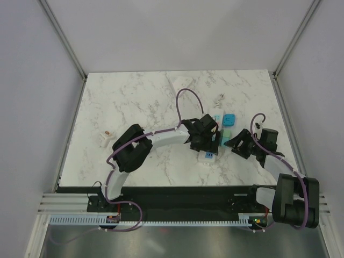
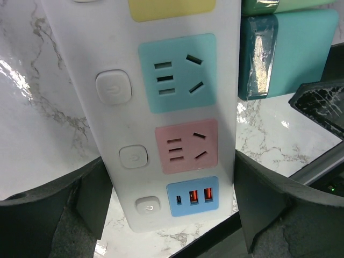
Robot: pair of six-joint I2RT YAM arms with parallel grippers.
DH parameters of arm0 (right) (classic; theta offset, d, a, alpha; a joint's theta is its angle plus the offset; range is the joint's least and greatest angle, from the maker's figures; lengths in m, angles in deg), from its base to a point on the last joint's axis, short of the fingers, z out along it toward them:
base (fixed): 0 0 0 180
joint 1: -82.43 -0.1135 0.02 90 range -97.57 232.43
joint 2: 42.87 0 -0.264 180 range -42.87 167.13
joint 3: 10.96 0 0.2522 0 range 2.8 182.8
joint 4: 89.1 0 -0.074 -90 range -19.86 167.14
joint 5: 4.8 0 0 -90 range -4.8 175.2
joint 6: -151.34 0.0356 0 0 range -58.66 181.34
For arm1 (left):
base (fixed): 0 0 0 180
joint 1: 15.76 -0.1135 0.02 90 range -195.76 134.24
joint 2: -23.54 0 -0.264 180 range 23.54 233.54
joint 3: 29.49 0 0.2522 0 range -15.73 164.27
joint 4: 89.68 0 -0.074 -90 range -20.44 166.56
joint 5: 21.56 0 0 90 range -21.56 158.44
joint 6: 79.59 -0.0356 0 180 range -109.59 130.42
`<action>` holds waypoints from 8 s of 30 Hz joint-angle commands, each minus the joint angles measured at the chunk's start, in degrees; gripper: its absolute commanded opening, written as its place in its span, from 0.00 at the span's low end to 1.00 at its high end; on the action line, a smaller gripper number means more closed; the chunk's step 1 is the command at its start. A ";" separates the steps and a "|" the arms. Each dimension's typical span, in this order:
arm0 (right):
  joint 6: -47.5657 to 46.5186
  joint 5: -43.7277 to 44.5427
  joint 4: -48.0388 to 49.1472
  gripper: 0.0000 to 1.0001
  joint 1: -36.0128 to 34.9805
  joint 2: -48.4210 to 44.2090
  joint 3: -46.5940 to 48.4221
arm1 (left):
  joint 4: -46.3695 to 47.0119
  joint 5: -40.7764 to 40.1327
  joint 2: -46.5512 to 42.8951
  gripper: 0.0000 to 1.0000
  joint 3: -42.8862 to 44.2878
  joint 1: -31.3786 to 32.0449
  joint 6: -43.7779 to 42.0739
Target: Pull the plug off the socket
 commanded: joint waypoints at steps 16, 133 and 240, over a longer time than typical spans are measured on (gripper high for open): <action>6.95 -8.28 22.37 0.64 0.24 5.24 -3.55 | 0.14 1.53 0.26 0.02 -6.27 -1.73 -1.08; 38.68 31.36 59.29 0.63 9.91 41.45 7.53 | -0.82 -1.81 1.76 0.02 -7.86 -2.61 5.08; 11.78 -0.99 26.16 0.00 2.52 11.49 2.34 | 3.05 1.18 -1.23 0.02 -15.07 -2.52 8.68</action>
